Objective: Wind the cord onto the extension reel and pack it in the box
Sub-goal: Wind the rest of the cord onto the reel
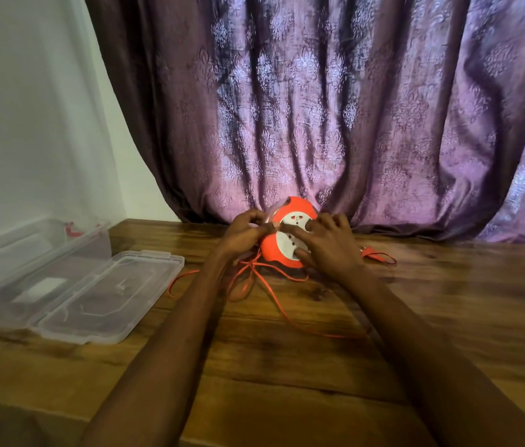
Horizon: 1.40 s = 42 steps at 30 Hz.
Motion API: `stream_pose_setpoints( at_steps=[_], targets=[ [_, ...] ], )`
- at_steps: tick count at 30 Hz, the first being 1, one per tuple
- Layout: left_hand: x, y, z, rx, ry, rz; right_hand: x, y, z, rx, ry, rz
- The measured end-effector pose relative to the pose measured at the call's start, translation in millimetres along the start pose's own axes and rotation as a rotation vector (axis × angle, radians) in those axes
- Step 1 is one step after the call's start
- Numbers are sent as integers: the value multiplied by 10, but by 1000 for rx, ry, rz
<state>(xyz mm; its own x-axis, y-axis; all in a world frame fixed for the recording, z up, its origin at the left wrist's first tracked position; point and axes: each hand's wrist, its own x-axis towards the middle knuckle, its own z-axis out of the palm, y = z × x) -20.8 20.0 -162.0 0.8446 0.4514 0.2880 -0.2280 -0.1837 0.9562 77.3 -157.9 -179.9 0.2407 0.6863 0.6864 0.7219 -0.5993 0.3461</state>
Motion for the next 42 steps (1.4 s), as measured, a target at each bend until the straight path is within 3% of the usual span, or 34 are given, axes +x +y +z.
stream_pose_setpoints(
  at_steps=[4,6,8,9,11,15,18,20,23,26,28,30,36,42],
  targets=[
    [-19,-23,144,-53,7,61,117,-133,-118,334,-100,569],
    [-33,-28,212,-30,2,112,201,-168,-195,742,-112,885],
    [-41,-38,269,-15,-2,148,274,-172,-230,1331,-34,1170],
    [-49,-39,294,-14,-10,163,287,-165,-214,1503,1,1279],
    [-47,-47,319,-10,-12,164,272,-156,-172,1589,5,1361],
    [-28,-52,273,-110,50,93,263,-85,-138,1476,-76,1140],
    [-5,-34,195,-206,81,-1,243,-66,-122,1093,-108,928],
    [11,-13,141,-244,116,-53,198,-111,-185,892,-43,808],
    [22,15,82,-370,144,-84,187,-202,-307,912,31,614],
    [19,55,31,-494,198,-85,234,-348,-454,965,-184,418],
    [22,64,-4,-539,245,-93,249,-457,-490,806,-321,287],
    [19,65,-25,-583,271,-96,257,-534,-479,632,-311,168],
    [33,66,-30,-623,264,-86,206,-512,-405,483,-265,184],
    [61,87,-120,-511,239,-88,106,-206,-395,518,91,212]
  ],
)
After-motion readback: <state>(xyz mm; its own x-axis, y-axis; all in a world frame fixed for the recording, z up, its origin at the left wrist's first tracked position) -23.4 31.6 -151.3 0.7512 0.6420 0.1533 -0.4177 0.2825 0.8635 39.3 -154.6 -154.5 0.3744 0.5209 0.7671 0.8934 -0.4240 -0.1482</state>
